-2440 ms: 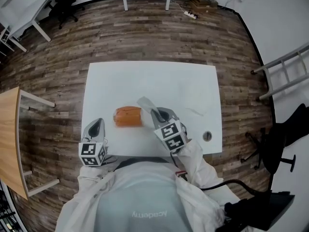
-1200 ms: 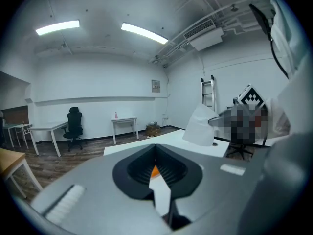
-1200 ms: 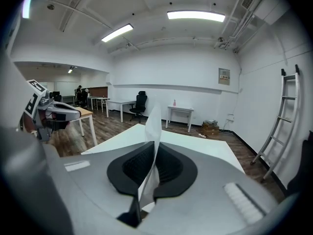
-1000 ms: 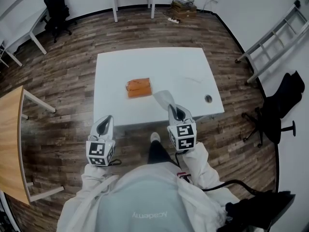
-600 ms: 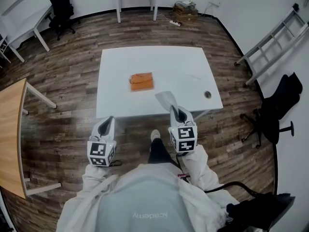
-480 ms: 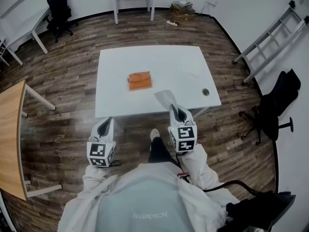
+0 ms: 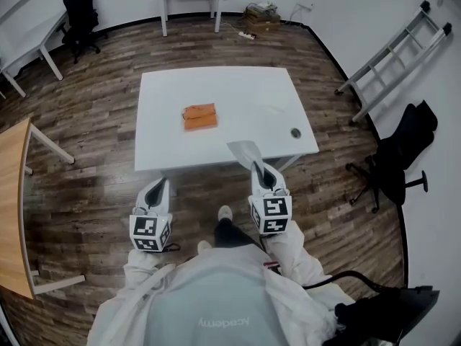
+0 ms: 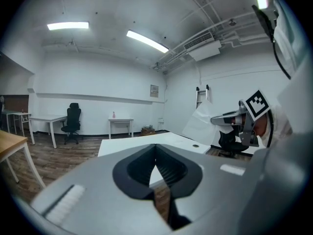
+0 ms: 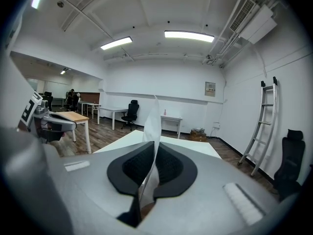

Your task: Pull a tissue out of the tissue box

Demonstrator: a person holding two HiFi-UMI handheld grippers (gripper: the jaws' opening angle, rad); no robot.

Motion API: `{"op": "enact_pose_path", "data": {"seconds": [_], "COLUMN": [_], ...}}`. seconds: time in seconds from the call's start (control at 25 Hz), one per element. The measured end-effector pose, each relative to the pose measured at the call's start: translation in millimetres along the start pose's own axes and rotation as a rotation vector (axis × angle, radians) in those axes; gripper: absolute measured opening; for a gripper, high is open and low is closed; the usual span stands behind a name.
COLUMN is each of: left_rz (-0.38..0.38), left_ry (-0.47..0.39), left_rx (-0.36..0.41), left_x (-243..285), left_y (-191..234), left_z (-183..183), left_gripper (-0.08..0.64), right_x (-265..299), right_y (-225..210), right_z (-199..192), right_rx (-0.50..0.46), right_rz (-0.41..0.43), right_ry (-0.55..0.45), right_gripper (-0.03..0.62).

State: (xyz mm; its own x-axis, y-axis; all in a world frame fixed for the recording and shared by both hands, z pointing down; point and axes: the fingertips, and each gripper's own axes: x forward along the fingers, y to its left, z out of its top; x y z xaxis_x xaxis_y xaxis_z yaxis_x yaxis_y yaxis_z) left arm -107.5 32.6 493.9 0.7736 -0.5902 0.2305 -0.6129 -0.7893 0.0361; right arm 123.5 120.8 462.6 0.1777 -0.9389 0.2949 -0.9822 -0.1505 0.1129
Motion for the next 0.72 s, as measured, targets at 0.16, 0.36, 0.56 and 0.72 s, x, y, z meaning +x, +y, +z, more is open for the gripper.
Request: {"op": "enact_pose_path", "data": {"seconds": [0.16, 0.36, 0.56, 0.72], "left_rz": [-0.005, -0.007, 0.007, 0.026], "left_ry": [0.004, 0.035, 0.058, 0.055], "left_rx": [-0.003, 0.001, 0.006, 0.010], "left_x": [-2, -3, 4, 12], "left_y": [-5, -10, -15, -19], "left_z": [2, -1, -2, 4], "left_gripper": [0.000, 0.000, 0.000, 0.000], "right_x": [-3, -1, 3, 8], "right_y": [-2, 0, -9, -20], "right_z": [-5, -11, -18, -22], "right_rx": [0.026, 0.047, 0.075, 0.079], "right_rz": [0.004, 0.024, 0.048, 0.055], "right_ry": [0.014, 0.032, 0.036, 0.035], "right_gripper": [0.003, 0.003, 0.003, 0.003]}}
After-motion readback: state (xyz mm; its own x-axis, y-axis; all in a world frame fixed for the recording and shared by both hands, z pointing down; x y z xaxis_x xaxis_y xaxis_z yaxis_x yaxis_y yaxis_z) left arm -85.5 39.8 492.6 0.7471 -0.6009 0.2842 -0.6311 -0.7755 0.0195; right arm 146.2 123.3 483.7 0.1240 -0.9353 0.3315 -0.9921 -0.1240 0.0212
